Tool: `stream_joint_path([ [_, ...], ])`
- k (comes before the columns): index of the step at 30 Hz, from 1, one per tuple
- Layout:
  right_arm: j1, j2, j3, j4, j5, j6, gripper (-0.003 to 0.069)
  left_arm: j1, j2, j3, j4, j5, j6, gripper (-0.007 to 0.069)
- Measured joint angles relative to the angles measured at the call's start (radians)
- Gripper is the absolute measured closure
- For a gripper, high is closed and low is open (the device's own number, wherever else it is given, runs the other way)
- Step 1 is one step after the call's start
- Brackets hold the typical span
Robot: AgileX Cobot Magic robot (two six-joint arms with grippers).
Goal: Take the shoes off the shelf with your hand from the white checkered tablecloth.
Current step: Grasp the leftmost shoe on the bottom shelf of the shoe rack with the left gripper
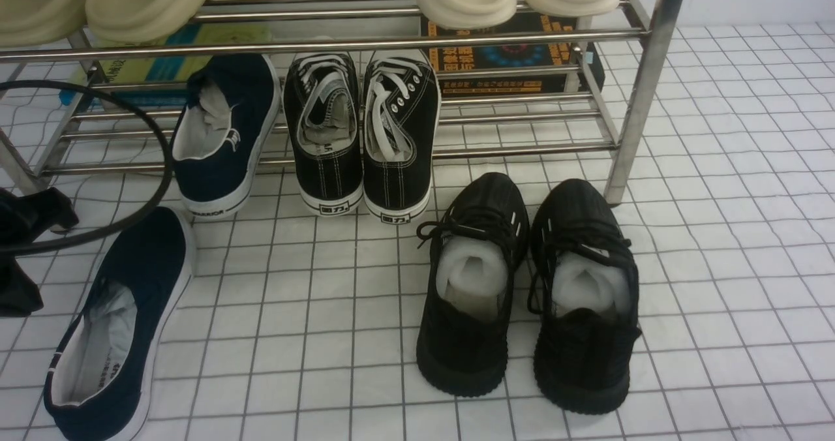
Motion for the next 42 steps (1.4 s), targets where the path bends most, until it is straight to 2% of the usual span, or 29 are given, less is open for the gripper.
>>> stream_joint_path([
  [12, 0.000, 0.000, 0.000, -0.001, 0.000, 0.000, 0.0420, 0.000, 0.000, 0.022, -0.085, -0.038, 0.000, 0.0610],
  [23, 0.000, 0.000, 0.000, -0.001, 0.000, 0.000, 0.0420, 0.000, -0.083, 0.135, -0.083, -0.043, 0.000, 0.0608],
  [42, 0.000, 0.000, 0.000, -0.002, 0.000, 0.000, 0.0420, 0.000, -0.150, 0.144, -0.083, -0.041, 0.000, 0.0608],
])
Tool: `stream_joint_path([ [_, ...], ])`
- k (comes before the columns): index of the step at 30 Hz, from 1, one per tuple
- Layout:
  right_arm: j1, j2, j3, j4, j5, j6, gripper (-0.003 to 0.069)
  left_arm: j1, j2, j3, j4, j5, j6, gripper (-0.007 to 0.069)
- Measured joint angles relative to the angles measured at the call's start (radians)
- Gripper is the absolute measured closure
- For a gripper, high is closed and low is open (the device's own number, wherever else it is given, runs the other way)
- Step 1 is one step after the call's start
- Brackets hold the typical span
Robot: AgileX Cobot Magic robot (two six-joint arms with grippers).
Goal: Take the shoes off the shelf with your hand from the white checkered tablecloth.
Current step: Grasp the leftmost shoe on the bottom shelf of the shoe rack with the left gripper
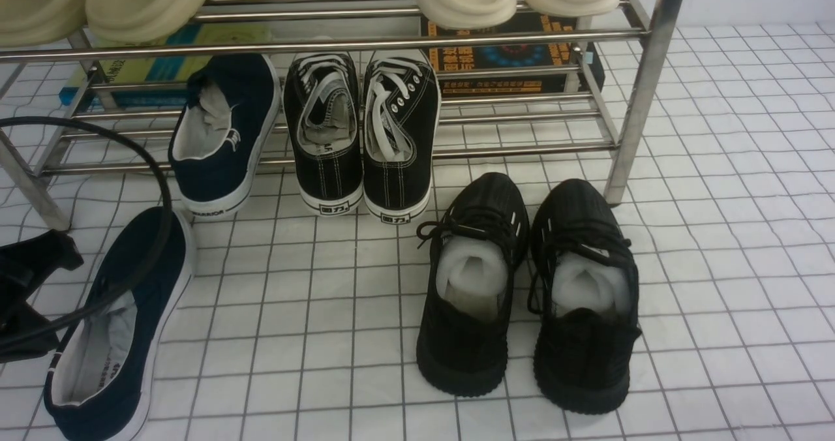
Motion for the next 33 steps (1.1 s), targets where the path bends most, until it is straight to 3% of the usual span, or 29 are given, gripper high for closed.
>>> stream_joint_path([
  [18, 0.000, 0.000, 0.000, 0.000, 0.000, 0.000, 0.0420, 0.000, 0.000, 0.000, -0.005, 0.009, -0.003, 0.0600],
  [22, 0.000, 0.000, 0.000, 0.000, 0.000, 0.000, 0.0420, 0.000, 0.000, 0.000, -0.035, -0.021, -0.013, 0.0564],
  [26, 0.000, 0.000, 0.000, 0.000, 0.000, 0.000, 0.0420, 0.000, 0.008, 0.000, -0.085, -0.112, -0.026, 0.0438],
  [33, 0.000, 0.000, 0.000, 0.000, 0.000, 0.000, 0.0420, 0.000, 0.118, -0.076, -0.112, -0.131, -0.006, 0.0217],
])
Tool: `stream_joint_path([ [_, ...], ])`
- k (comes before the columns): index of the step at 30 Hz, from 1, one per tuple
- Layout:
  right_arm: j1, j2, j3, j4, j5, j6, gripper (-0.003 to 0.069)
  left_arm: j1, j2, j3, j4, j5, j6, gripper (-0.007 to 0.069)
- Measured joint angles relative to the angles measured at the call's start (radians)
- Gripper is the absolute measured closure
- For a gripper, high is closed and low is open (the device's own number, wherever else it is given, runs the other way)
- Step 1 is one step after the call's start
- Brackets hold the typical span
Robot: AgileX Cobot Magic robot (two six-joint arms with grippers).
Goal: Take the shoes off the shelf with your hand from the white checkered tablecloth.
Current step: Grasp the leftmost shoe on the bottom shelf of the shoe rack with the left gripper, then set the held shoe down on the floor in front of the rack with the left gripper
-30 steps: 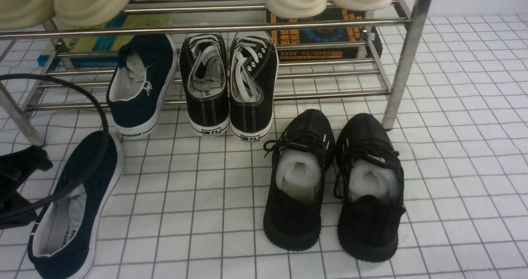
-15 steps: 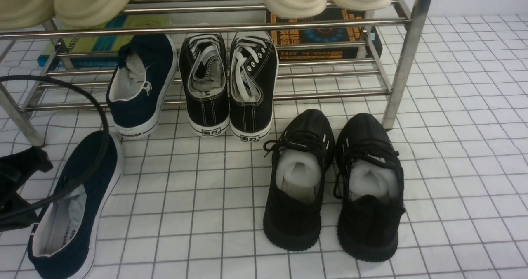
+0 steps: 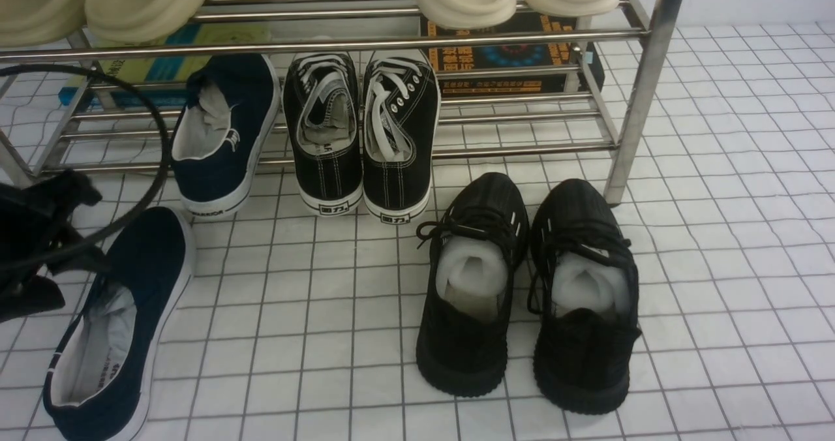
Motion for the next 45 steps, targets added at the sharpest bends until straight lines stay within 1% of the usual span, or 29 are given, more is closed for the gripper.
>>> stream_joint_path([
  [2, 0.000, 0.000, 0.000, 0.000, 0.000, 0.000, 0.0420, 0.000, 0.067, -0.058, -0.002, -0.005, 0.013, 0.0158],
  [6, 0.000, 0.000, 0.000, 0.000, 0.000, 0.000, 0.0420, 0.000, 0.141, -0.121, -0.024, -0.024, 0.043, 0.0132],
  [7, 0.000, 0.000, 0.000, 0.000, 0.000, 0.000, 0.0420, 0.000, 0.184, -0.151, -0.045, -0.041, 0.056, 0.0127],
  [11, 0.000, 0.000, 0.000, 0.000, 0.000, 0.000, 0.0420, 0.000, 0.263, -0.180, -0.109, -0.090, 0.097, 0.0124],
  [13, 0.000, 0.000, 0.000, 0.000, 0.000, 0.000, 0.0420, 0.000, 0.328, -0.198, -0.196, -0.148, 0.159, 0.0123],
  [17, 0.000, 0.000, 0.000, 0.000, 0.000, 0.000, 0.0420, -0.001, 0.391, -0.220, -0.326, -0.205, 0.276, 0.0123],
  [22, 0.000, 0.000, 0.000, 0.000, 0.000, 0.000, 0.0420, -0.002, 0.452, -0.225, -0.441, -0.278, 0.390, 0.0124],
  [26, 0.000, 0.000, 0.000, 0.000, 0.000, 0.000, 0.0420, -0.002, 0.508, -0.225, -0.504, -0.347, 0.417, 0.0144],
  [30, 0.000, 0.000, 0.000, 0.000, 0.000, 0.000, 0.0420, -0.002, 0.543, -0.225, -0.568, -0.380, 0.440, 0.0173],
  [32, 0.000, 0.000, 0.000, 0.000, 0.000, 0.000, 0.0420, -0.002, 0.559, -0.225, -0.622, -0.397, 0.488, 0.0213],
  [34, 0.000, 0.000, 0.000, 0.001, 0.000, 0.000, 0.0420, -0.002, 0.570, -0.225, -0.665, -0.402, 0.533, 0.0279],
  [35, 0.000, 0.000, 0.000, 0.001, 0.000, 0.000, 0.0420, -0.002, 0.571, -0.225, -0.665, -0.402, 0.533, 0.0286],
  [36, 0.000, 0.000, 0.000, 0.002, 0.000, 0.000, 0.0420, -0.001, 0.577, -0.225, -0.688, -0.405, 0.553, 0.0349],
  [39, 0.000, 0.000, 0.000, 0.001, 0.000, 0.000, 0.0420, -0.001, 0.583, -0.225, -0.706, -0.394, 0.570, 0.0489],
  [40, 0.000, 0.000, 0.000, 0.001, 0.000, 0.000, 0.0420, -0.001, 0.583, -0.225, -0.706, -0.395, 0.571, 0.0500],
  [41, 0.000, 0.000, 0.000, 0.001, 0.000, 0.000, 0.0420, -0.001, 0.583, -0.225, -0.704, -0.385, 0.573, 0.0564],
  [43, 0.000, 0.000, 0.000, 0.001, 0.000, 0.000, 0.0420, -0.001, 0.578, -0.225, -0.690, -0.365, 0.574, 0.0583],
  [45, 0.000, 0.000, 0.000, 0.001, 0.000, 0.000, 0.0420, -0.001, 0.560, -0.225, -0.656, -0.330, 0.570, 0.0586],
])
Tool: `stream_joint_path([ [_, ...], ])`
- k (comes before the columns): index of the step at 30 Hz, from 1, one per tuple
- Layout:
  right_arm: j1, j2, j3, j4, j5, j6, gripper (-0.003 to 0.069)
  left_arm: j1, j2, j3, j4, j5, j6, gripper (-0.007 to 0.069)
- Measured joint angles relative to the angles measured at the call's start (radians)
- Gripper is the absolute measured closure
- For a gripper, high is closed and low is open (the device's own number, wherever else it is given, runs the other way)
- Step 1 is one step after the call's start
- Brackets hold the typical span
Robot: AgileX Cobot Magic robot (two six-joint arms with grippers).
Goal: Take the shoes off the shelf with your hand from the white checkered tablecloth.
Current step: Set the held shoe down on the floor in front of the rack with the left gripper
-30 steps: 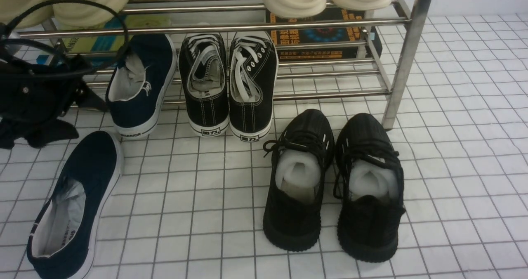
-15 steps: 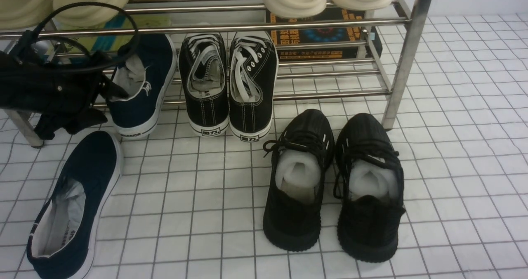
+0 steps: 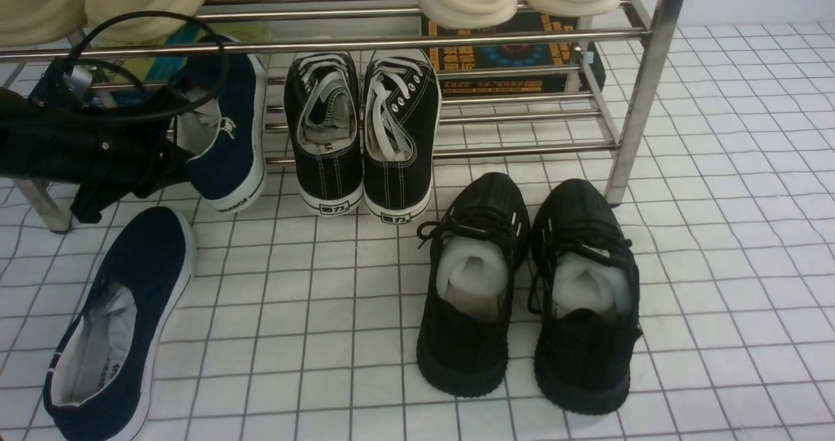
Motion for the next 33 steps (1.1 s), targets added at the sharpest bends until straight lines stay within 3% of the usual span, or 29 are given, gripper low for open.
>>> stream_joint_path([
  [14, 0.000, 0.000, 0.000, 0.000, 0.000, 0.000, 0.0420, -0.001, -0.339, 0.100, 0.485, 0.459, -0.254, 0.0589],
  [24, 0.000, 0.000, 0.000, 0.000, 0.000, 0.000, 0.0420, -0.001, -0.389, 0.335, 0.508, 0.360, -0.261, 0.0592],
  [33, 0.000, 0.000, 0.000, 0.000, 0.000, 0.000, 0.0420, -0.001, -0.389, 0.360, 0.475, 0.326, -0.258, 0.0581],
])
